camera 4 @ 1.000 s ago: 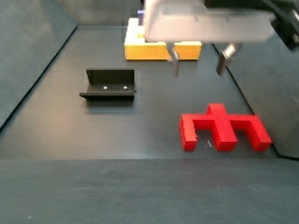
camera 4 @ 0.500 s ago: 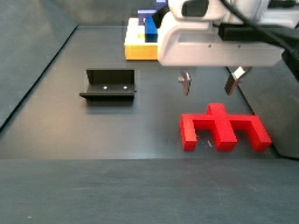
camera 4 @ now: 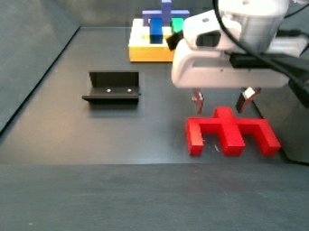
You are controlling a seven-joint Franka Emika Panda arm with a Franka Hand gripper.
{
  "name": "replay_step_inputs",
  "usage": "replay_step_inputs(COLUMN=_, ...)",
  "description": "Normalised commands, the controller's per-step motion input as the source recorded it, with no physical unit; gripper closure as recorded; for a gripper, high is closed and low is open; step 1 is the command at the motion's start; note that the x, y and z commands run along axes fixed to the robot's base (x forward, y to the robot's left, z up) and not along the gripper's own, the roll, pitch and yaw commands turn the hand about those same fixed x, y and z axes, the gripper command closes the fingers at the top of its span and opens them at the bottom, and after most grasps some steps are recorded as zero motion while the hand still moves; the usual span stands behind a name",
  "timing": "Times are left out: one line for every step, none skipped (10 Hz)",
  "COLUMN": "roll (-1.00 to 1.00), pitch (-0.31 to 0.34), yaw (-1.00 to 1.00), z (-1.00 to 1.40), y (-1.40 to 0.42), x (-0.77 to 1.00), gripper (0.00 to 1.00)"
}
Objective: Pick up the red object. Move up. Place the red object on the fixture. Regrasp the red object. Move to above the board. Insert the red object.
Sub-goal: Pick up the red object.
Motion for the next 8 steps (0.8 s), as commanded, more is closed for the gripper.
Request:
replay_step_inputs(roll=0.0, pitch=0.0, yaw=-0.04, z=-0.27, y=0.2, x=-0.03, gripper=0.0)
replay_step_inputs(roll=0.0, pitch=0.003, yaw=-0.16, z=-0.12, y=0.22, x=0.0, gripper=0.0)
replay_step_inputs(roll=-0.03, pitch=0.026, yaw=-0.23, z=-0.08, y=0.24, x=0.0, gripper=0.0)
replay_step_inputs(roll=0.0, pitch=0.07, yaw=-0.23, z=0.0, y=0.0, x=0.08, gripper=0.0)
replay_step_inputs(roll=0.0, pitch=0.0, yaw=-0.27, z=-0.13, y=0.0, x=0.0, gripper=0.0)
replay_step_inputs(roll=-0.01, pitch=0.0, yaw=-0.21, z=-0.18, y=0.0, x=-0.01, gripper=0.0)
replay_step_inputs(roll=-0.01, pitch=-0.026, yaw=-0.08, z=-0.15, y=0.0, x=-0.11, gripper=0.0)
replay_step_inputs(roll=-0.01, pitch=-0.034, yaw=-0.01, z=-0.13, y=0.02, x=-0.14, gripper=0.0)
